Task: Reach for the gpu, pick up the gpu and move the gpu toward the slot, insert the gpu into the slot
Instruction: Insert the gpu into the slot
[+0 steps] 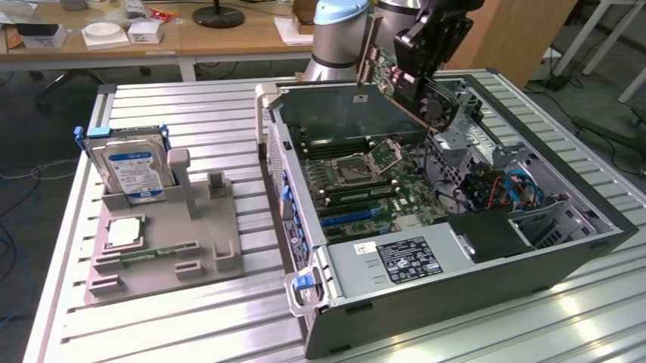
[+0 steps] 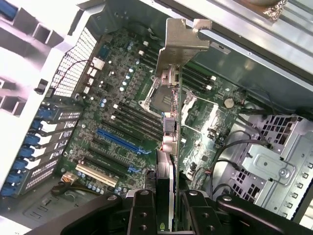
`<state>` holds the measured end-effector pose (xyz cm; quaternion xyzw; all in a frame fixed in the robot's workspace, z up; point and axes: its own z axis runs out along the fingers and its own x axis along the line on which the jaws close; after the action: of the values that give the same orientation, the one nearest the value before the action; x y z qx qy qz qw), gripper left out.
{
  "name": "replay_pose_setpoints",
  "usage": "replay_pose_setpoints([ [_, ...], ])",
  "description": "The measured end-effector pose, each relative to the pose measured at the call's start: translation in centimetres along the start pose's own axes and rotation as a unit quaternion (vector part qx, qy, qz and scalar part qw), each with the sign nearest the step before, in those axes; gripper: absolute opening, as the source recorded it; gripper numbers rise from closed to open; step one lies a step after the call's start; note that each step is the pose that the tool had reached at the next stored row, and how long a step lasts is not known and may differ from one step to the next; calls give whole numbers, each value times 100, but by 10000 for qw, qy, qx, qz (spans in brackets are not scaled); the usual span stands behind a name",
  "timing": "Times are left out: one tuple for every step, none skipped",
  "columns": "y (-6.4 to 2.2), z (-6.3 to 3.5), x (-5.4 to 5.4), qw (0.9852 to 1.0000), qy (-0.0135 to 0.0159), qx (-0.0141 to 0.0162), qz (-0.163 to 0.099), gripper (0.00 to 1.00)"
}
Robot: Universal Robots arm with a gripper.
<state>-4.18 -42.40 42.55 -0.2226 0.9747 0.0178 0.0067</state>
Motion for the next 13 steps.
replay_pose_setpoints([
  [0, 0, 0, 10000, 1, -1, -34, 27],
  [0, 0, 0, 10000, 2, -2, -66, 27],
  [-1, 0, 0, 10000, 3, -2, -97, 27],
  [-1, 0, 0, 9999, 4, -3, -132, 27],
  [-1, 0, 0, 9999, 5, -4, -164, 27],
  [-1, 0, 0, 9998, 6, -4, -198, 27],
  [-1, 0, 0, 9997, 8, -5, -232, 27],
  [-1, 0, 0, 9996, 9, -5, -267, 27],
  [-1, 0, 0, 9995, 10, -6, -302, 27],
  [-1, 0, 0, 9994, 11, -7, -339, 27],
  [-1, 0, 0, 9993, 12, -8, -374, 27],
  [-1, 0, 0, 9992, 13, -9, -411, 27],
  [-1, 0, -1, 9990, 14, -9, -446, 27],
])
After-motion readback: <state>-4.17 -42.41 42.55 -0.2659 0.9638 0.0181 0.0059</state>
